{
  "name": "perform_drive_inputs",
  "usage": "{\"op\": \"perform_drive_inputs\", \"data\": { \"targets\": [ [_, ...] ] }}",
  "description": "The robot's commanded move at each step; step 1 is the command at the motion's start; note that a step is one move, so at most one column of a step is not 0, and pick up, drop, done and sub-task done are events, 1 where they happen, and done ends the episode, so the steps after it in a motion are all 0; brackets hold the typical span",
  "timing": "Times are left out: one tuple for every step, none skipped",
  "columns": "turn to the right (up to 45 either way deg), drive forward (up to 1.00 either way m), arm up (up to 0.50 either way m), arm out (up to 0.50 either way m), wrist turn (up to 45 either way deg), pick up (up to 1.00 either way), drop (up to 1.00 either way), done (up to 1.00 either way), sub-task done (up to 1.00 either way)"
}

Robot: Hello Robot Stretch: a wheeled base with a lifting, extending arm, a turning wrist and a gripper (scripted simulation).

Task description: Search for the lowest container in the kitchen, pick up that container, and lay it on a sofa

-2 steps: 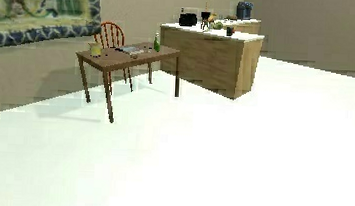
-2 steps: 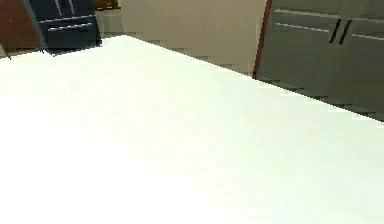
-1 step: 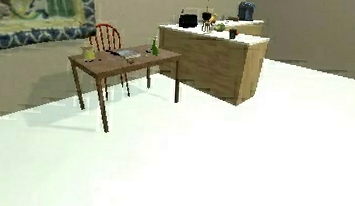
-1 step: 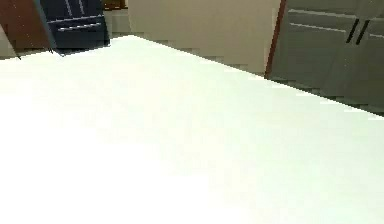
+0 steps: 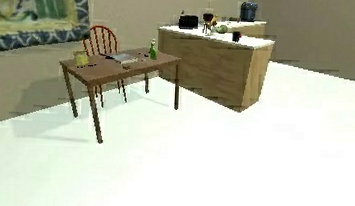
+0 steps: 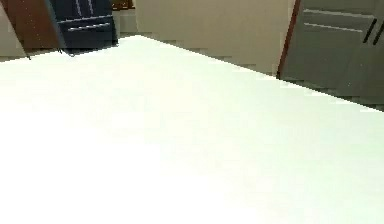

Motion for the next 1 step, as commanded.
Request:
{"op": "perform_drive_inputs", "data": {
  "targets": [
    [9.0,0.00,0.00,0.00,0.0,0.00,0.00,0.00,0.00]
  ]
}}
